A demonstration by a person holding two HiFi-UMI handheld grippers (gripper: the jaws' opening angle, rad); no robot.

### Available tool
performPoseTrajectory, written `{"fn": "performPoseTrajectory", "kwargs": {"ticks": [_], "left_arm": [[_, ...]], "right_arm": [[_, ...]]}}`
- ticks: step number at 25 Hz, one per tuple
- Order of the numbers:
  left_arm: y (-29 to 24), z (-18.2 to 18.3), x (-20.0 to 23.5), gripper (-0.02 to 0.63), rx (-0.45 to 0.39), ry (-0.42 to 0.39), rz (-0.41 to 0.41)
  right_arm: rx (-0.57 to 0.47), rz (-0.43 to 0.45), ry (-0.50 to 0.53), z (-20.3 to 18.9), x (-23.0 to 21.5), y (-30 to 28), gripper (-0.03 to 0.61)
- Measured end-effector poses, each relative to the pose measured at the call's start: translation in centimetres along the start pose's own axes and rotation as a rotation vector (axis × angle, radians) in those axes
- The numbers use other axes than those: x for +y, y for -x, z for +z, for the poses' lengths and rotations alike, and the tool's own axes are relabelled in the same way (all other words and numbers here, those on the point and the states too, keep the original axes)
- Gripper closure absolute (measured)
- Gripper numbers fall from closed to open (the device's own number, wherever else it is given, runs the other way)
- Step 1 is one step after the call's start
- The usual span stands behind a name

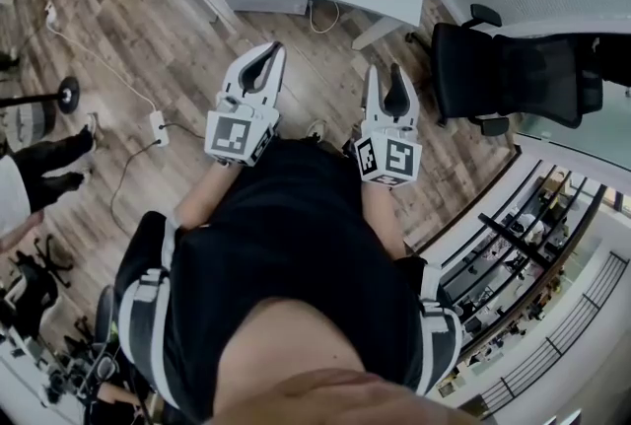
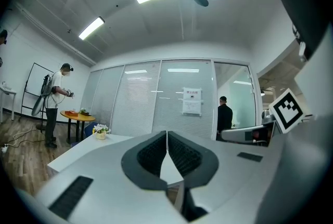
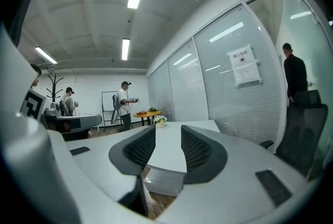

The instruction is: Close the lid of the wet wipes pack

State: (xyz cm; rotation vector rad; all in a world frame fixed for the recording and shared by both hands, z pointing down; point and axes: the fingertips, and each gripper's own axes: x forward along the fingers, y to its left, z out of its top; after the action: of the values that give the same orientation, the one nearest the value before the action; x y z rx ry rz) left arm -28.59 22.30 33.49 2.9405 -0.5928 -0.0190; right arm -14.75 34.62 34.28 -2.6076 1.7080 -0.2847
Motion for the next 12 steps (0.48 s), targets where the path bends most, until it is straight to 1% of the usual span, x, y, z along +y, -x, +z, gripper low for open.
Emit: {"fn": "performPoseTrajectory", "kwargs": {"ticks": [4,8,12], "left_arm": [[0.9,-0.4,2.2,0.584,0.033,0.004,0.000],[1.6,-0.6,3.5,0.584,0.026,0.029,-0.044],[1.5,-1.4,4.3,0.584,0.032,0.018,-0.078]], "right_arm": [[0.002,-0.029,-0.009,-0.4,1.8,-0.4,0.420],[-0.001,-0.044,-0.005,-0.6,3.7,-0.9,0.420],[0.005,-0.062,-0.011,-1.3,4.4,-1.8,0.422]]}}
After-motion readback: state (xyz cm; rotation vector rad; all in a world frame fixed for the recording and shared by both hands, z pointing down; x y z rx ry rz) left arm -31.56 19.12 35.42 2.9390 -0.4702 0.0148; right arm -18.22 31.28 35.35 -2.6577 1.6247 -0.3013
